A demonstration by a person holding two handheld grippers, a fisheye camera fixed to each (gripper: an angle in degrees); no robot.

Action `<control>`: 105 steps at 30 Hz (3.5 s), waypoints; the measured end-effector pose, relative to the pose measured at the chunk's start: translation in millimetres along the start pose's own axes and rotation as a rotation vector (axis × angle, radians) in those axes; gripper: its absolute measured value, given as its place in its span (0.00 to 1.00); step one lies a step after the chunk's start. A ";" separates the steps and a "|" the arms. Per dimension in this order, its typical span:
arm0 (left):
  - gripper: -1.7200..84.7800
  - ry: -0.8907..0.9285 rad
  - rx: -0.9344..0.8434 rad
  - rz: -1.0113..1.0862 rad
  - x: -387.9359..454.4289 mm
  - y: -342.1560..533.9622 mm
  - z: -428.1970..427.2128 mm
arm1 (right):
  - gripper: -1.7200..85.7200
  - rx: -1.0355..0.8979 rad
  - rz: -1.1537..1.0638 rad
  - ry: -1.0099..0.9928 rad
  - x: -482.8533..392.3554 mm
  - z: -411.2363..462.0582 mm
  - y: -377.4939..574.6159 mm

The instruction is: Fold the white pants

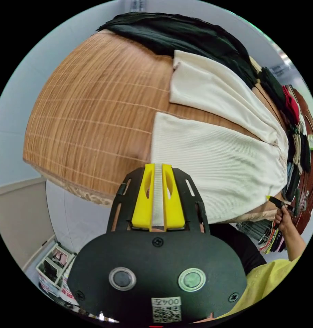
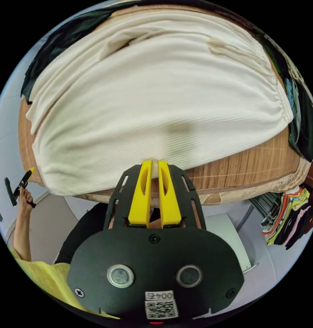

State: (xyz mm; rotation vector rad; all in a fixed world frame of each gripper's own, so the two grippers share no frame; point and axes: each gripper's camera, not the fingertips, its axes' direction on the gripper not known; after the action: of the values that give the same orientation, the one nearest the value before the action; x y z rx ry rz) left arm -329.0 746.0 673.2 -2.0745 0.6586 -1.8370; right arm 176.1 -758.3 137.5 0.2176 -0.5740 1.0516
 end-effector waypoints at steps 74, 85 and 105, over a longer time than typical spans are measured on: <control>0.11 -0.460 0.024 0.858 202.1 -219.9 -174.2 | 0.07 -0.084 -0.038 0.095 -47.5 -90.3 -50.0; 0.10 -0.597 -0.089 1.105 251.5 -236.5 -141.6 | 0.07 -0.092 0.019 0.048 -63.5 -81.2 -50.5; 0.03 -0.537 0.019 0.918 272.4 -203.5 -191.1 | 0.15 0.372 -0.539 0.245 -129.6 -214.5 -173.9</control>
State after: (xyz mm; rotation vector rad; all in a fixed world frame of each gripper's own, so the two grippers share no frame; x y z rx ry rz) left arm -466.3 794.4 1035.1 -1.6728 1.1496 -0.7433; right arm 352.3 -848.6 -94.6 0.5297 -0.0777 0.6363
